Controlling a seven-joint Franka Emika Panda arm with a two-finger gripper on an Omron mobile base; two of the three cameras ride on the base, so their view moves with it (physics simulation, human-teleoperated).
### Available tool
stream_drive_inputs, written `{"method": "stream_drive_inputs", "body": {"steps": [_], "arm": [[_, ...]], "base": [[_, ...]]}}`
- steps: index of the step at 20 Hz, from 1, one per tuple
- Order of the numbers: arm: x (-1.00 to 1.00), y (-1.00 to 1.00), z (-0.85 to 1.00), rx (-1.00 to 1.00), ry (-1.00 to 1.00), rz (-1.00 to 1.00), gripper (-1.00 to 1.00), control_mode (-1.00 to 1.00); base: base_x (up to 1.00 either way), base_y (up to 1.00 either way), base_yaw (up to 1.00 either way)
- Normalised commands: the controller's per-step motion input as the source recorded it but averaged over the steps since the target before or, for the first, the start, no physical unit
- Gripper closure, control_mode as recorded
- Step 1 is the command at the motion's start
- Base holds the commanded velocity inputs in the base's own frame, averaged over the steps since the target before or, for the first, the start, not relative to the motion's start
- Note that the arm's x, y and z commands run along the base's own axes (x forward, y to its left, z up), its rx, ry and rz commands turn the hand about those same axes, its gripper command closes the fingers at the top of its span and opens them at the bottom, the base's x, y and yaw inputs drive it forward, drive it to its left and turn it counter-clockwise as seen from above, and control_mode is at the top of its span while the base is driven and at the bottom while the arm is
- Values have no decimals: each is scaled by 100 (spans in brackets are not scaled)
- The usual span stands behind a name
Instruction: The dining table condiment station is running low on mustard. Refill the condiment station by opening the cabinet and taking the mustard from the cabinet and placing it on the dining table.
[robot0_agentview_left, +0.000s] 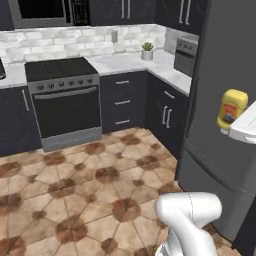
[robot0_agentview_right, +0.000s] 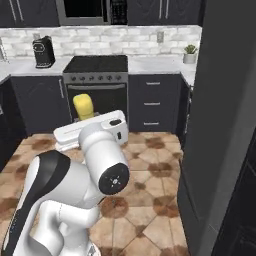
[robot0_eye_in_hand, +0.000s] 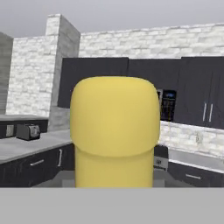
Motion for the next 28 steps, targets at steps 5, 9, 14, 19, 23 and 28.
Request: {"method": "stream_drive_inputs", "body": {"steps": [5, 9, 14, 19, 23, 28], "arm": [[0, 0, 0, 0, 0, 0, 100, 100], [0, 0, 0, 0, 0, 0, 100, 100], [0, 0, 0, 0, 0, 0, 100, 100], [0, 0, 0, 0, 0, 0, 100, 100], [0, 0, 0, 0, 0, 0, 100, 100], [0, 0, 0, 0, 0, 0, 100, 100]], "base": [[-6, 61, 67], [-21, 68, 67], [-30, 77, 63], [-79, 83, 55], [-87, 89, 45], [-79, 89, 38]]}}
